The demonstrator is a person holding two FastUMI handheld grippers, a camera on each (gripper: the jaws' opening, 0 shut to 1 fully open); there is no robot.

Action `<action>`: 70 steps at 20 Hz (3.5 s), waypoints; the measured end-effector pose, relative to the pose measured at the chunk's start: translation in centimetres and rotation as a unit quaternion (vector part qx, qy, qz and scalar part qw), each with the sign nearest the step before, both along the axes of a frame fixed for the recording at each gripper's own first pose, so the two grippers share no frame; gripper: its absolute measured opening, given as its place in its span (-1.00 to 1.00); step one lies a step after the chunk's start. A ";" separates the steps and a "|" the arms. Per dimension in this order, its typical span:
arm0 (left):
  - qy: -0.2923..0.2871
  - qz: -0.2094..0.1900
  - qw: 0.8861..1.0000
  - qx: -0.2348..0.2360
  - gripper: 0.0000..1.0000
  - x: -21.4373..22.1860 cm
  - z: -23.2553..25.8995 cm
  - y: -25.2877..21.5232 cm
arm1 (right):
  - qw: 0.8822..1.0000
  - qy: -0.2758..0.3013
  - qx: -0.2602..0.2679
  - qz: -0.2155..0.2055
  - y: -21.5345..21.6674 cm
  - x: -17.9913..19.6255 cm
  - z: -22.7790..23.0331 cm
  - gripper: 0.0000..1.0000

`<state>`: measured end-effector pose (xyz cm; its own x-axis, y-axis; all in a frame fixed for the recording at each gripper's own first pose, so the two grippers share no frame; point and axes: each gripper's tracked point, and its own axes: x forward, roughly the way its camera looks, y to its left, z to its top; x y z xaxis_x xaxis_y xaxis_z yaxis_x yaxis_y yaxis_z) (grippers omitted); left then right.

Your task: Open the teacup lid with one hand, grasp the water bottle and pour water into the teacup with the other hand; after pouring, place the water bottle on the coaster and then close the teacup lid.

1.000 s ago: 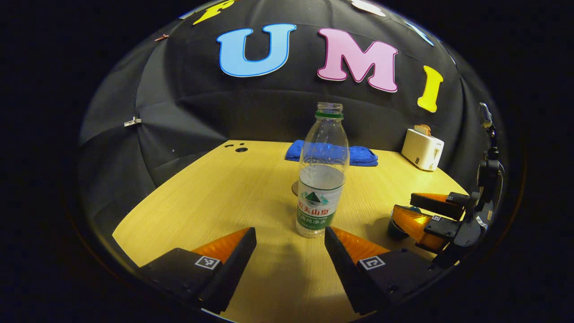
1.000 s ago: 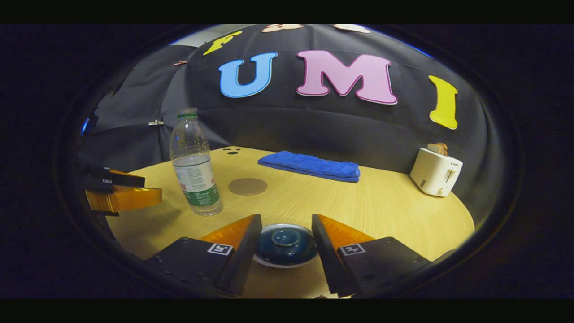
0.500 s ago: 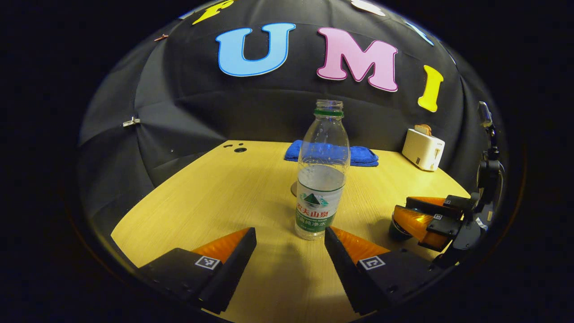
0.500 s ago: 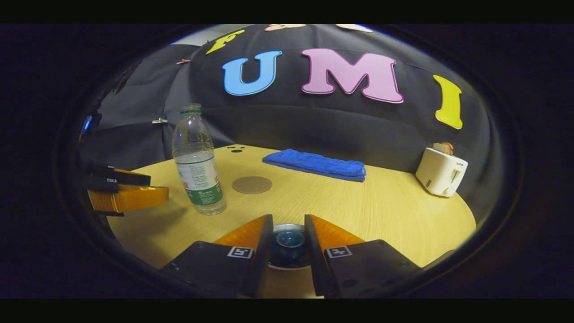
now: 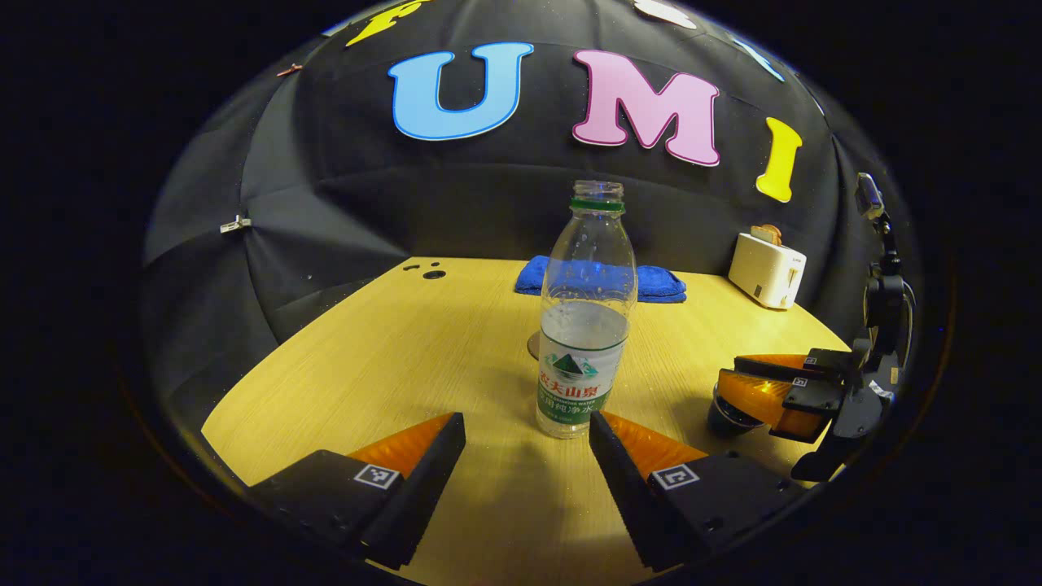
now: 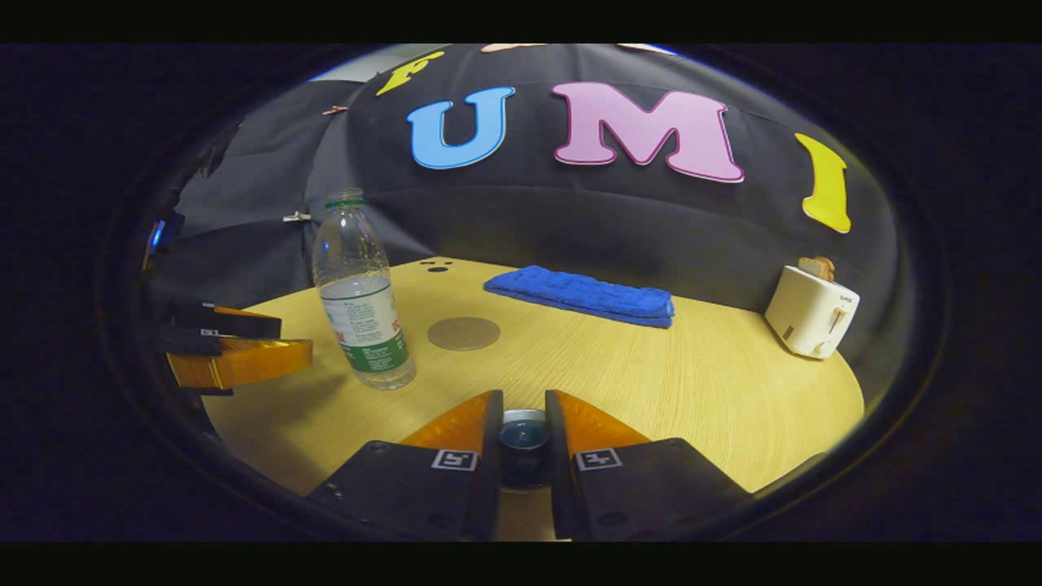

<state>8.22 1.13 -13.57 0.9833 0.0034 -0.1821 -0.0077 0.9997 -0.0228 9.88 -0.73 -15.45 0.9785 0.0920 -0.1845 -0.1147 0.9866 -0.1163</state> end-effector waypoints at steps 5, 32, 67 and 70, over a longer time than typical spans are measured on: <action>-0.015 -0.026 0.999 0.014 0.94 0.9 0.7 -0.8 | 1.000 -0.012 -0.002 0.012 0.3 0.2 2.2 -0.43; -0.051 -0.111 0.906 0.404 0.51 10.1 3.5 -3.9 | 0.990 -0.018 0.053 -0.131 -13.0 -7.2 3.6 -0.43; 0.013 -0.217 0.533 0.818 0.49 12.2 -0.3 -7.5 | 0.982 0.000 0.096 -0.163 -15.2 -11.3 -0.1 -0.53; 0.005 -0.226 0.520 0.824 0.49 12.1 -0.3 -7.8 | 0.982 0.000 0.095 -0.163 -15.1 -11.6 -0.3 -0.33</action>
<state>20.34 -6.62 -13.86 0.9502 -0.0677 -0.3041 0.2456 -0.4379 0.8648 -1.77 -15.81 -15.78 0.9616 -0.1932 -0.1951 0.2106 0.9748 0.0728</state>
